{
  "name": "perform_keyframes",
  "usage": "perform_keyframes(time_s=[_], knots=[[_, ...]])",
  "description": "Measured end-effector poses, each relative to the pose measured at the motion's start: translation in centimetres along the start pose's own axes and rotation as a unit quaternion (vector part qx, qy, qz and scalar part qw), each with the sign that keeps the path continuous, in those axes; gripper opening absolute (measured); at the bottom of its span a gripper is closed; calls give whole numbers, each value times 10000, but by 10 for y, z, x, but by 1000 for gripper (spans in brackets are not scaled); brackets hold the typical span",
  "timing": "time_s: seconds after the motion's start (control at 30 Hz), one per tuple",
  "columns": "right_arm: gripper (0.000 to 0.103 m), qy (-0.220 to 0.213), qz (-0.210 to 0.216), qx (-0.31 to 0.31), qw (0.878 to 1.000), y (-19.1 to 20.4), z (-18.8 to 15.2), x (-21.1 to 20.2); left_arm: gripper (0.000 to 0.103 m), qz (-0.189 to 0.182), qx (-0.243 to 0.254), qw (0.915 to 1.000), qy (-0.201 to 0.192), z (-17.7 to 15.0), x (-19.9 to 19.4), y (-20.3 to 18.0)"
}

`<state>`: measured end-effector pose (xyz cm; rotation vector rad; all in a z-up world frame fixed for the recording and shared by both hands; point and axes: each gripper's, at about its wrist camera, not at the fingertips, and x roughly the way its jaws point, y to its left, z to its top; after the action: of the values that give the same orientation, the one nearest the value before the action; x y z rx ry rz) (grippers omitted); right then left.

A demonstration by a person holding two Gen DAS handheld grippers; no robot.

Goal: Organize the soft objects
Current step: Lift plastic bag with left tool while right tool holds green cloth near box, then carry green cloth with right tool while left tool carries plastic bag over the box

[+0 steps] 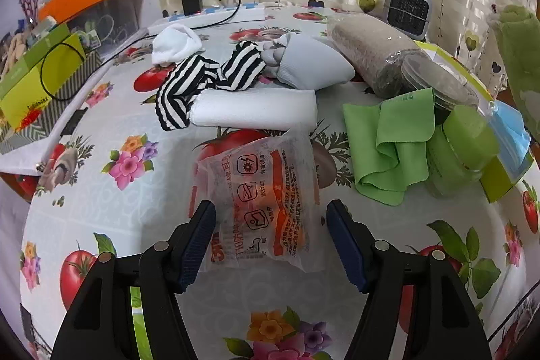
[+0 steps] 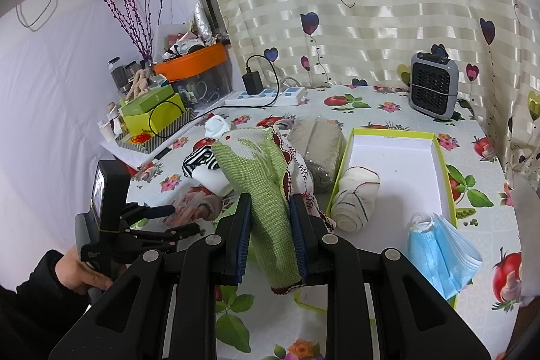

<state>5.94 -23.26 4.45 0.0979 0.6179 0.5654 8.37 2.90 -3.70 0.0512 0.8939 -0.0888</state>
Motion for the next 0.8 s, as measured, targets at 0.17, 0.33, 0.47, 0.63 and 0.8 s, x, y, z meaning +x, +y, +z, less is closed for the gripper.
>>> perform_keyframes(time_s=[0.17,0.33,0.47,0.63,0.8], knots=[[24,12,10,-19,10000,1,-1,1,66,68,-76,9999,7,0,0,1],[24,16,10,-24,10000,2,-1,1,40,183,-128,9997,-38,2,-1,5],[24,15,9,-27,10000,3,-1,1,28,274,-69,9996,-47,3,-2,7],[24,8,-15,-10,10000,2,-1,1,20,159,-264,9993,-212,4,-13,12],[24,-44,-64,35,10000,-2,1,-3,19,8,-346,9985,-426,9,-26,12]])
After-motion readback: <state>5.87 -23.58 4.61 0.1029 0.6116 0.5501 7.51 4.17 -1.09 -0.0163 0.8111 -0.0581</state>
